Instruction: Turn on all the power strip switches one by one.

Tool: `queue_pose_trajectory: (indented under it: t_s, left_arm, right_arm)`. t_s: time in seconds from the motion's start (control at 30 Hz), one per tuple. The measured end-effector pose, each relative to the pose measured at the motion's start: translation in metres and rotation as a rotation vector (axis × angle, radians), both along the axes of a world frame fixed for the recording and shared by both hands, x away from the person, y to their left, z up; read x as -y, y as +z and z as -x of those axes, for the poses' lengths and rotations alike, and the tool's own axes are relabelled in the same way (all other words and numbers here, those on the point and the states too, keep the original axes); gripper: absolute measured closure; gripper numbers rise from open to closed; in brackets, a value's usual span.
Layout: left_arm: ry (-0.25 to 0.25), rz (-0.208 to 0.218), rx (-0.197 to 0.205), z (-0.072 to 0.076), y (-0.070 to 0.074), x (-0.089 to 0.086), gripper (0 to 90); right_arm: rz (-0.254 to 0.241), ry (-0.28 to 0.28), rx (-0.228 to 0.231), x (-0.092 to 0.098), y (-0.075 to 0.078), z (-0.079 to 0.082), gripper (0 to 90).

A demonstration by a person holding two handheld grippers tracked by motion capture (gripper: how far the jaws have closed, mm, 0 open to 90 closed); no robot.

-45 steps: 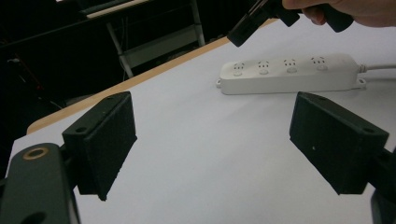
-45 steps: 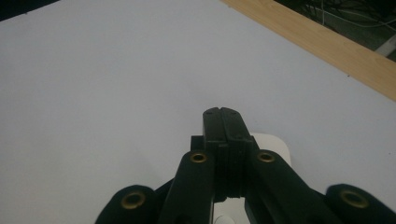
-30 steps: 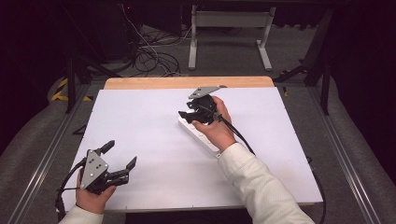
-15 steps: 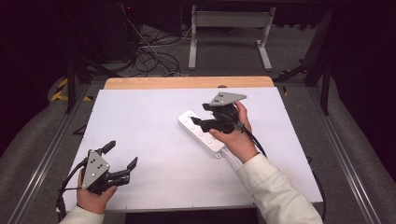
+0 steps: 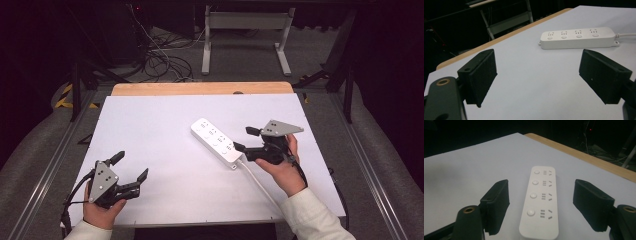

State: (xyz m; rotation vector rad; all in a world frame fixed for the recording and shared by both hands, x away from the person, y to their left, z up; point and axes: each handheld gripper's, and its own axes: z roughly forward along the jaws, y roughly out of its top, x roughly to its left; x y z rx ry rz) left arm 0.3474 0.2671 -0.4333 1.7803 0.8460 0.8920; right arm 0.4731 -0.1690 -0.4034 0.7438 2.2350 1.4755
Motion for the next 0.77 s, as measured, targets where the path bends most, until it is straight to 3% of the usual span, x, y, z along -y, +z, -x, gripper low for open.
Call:
queue_pose_trajectory:
  t_s: [0.2, 0.3, 0.4, 0.63, 0.77]
  left_arm:
    - [-0.010, -0.003, -0.011, -0.001, -0.001, 0.002, 14.7]
    - [-0.014, 0.001, -0.016, -0.001, -0.001, 0.002, 14.4]
    - [-0.024, 0.011, -0.041, -0.002, -0.002, 0.002, 13.1]
    - [-0.028, 0.029, -0.050, -0.003, -0.003, 0.000, 11.9]
    - [-0.028, -0.005, -0.035, -0.002, -0.005, 0.002, 11.9]
  right_arm:
    - [-0.011, -0.006, -0.003, 0.032, -0.021, 0.017, 25.6]
    - [-0.040, -0.012, -0.009, 0.047, -0.030, 0.026, 22.7]
    - [-0.033, -0.011, -0.028, 0.058, -0.038, 0.032, 19.6]
    - [0.018, -0.055, -0.049, 0.072, -0.052, 0.044, 17.5]
    - [-0.001, -0.052, -0.049, 0.076, -0.056, 0.045, 16.3]
